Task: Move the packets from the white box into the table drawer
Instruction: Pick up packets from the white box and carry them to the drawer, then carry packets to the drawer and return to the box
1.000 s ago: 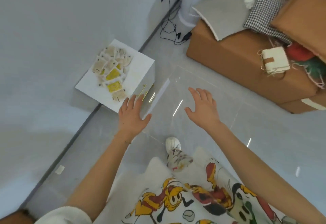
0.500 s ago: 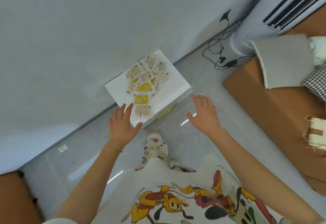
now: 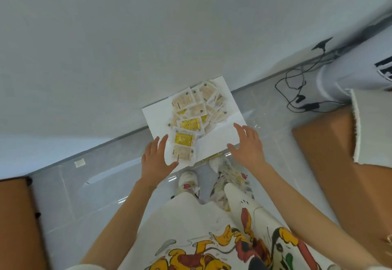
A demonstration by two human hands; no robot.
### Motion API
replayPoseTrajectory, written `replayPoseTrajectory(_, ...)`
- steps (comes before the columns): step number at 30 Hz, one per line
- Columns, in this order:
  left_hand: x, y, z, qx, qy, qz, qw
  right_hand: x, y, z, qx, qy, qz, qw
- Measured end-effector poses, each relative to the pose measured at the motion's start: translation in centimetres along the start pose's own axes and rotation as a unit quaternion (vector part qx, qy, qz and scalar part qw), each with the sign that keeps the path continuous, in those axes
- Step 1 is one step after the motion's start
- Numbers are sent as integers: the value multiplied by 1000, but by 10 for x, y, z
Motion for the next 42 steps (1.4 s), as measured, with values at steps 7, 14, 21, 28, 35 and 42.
replayPoseTrajectory(7, -77, 57, -24, 40, -80, -28, 996, -113, 35, 22, 13, 2, -70, 997)
replayPoseTrajectory(14, -175, 119, -47, 3, -56, 22, 998, -247, 63, 59, -34, -2, -20, 999)
replayPoseTrajectory(21, -205, 141, -67, 21, -61, 74, 995, -283, 84, 60, -80, -5, 59, 995)
replayPoseTrajectory(28, -202, 138, -60, 129, -90, 106, 982, -283, 100, 65, -437, 32, 21, 899)
replayPoseTrajectory(35, -195, 145, -61, 290, -126, 74, 946, -261, 108, 83, -385, 66, 0, 920)
replayPoseTrajectory(42, -178, 153, -68, 410, -143, 92, 896, -228, 129, 114, -436, 103, -39, 893)
Point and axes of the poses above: each hand's wrist, its own x-axis away from the middle knuckle, its own y-axis out of the palm, z = x × y, the point moved 7 cm from there along -x, towards the middle knuckle, and after that the axes turned 15 degrees about -z, right-handed, at the moved point
